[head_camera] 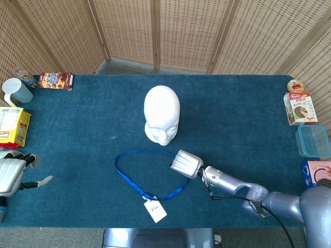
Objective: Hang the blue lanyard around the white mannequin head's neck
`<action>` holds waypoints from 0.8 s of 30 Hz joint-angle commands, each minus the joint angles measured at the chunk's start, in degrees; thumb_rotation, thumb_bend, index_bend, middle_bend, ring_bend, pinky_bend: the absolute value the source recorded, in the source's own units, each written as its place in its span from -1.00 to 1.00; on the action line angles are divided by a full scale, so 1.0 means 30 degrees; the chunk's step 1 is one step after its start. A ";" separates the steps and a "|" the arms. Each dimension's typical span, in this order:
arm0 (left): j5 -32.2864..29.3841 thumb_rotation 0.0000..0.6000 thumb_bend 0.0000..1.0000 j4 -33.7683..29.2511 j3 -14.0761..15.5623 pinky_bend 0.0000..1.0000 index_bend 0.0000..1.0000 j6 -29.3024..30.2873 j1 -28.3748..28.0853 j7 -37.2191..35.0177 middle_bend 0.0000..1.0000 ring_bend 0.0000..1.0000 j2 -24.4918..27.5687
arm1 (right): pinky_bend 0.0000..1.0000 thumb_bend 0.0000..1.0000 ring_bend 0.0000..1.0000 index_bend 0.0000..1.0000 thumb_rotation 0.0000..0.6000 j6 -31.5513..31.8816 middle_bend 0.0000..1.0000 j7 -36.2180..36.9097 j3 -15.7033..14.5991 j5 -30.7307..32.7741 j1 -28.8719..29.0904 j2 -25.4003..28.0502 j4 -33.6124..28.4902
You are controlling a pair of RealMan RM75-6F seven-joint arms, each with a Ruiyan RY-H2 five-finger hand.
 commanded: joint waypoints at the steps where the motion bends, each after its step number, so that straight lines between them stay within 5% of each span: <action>1: 0.0020 -0.09 -0.84 0.0128 0.0033 -0.39 -0.02 -0.0071 -0.0022 -0.0101 0.08 0.05 -0.0081 | 1.00 -0.55 1.00 -0.04 1.00 -0.0247 1.00 -0.0426 -0.0065 0.0227 0.0035 -0.0202 0.0131; 24: 0.0011 -0.08 -0.84 0.0424 0.0073 -0.39 -0.02 -0.0255 -0.0136 -0.0191 0.08 0.05 -0.0317 | 1.00 -0.43 1.00 0.08 1.00 -0.0563 1.00 -0.1076 -0.0183 0.1311 0.0219 -0.0574 0.0183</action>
